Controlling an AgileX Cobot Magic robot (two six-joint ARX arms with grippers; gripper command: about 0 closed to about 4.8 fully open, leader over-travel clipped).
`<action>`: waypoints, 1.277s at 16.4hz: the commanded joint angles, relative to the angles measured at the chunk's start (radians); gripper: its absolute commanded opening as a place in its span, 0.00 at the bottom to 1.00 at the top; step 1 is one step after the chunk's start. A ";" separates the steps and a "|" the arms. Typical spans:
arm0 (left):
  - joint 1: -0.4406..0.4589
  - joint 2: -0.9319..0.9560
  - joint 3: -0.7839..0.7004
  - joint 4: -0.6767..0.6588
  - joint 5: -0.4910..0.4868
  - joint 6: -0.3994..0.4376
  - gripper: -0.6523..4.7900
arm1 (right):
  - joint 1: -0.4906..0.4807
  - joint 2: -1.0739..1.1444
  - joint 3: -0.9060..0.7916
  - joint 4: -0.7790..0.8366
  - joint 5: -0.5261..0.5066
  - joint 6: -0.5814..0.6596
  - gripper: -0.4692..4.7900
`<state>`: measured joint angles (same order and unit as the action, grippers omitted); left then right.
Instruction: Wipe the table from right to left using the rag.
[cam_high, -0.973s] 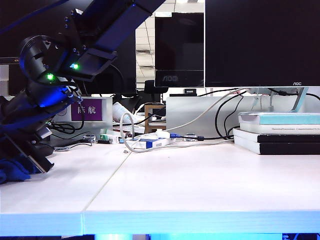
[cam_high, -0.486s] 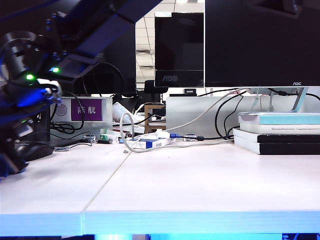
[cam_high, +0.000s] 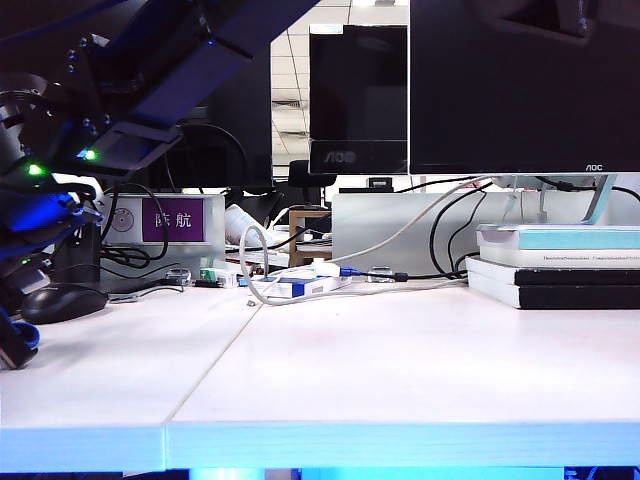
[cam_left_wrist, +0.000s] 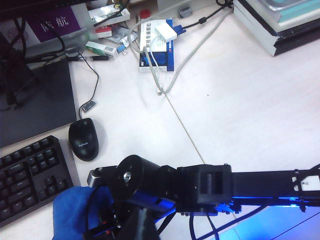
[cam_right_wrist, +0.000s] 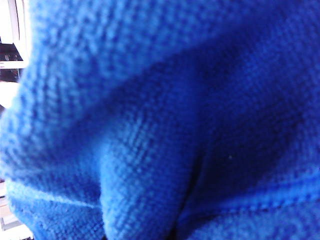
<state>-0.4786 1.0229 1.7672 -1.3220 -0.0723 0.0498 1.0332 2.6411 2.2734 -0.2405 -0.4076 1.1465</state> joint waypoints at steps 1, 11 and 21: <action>-0.001 -0.002 0.003 0.005 -0.003 -0.006 0.11 | 0.003 0.003 0.004 0.003 0.017 -0.012 0.08; -0.001 -0.002 0.003 0.001 -0.003 -0.006 0.11 | -0.006 0.002 0.127 -0.275 0.117 -0.214 0.08; -0.001 -0.002 0.003 0.002 -0.003 -0.006 0.11 | -0.015 0.002 0.127 -0.537 0.155 -0.377 0.08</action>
<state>-0.4786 1.0229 1.7672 -1.3277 -0.0723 0.0498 1.0187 2.6324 2.4081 -0.7017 -0.2790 0.7849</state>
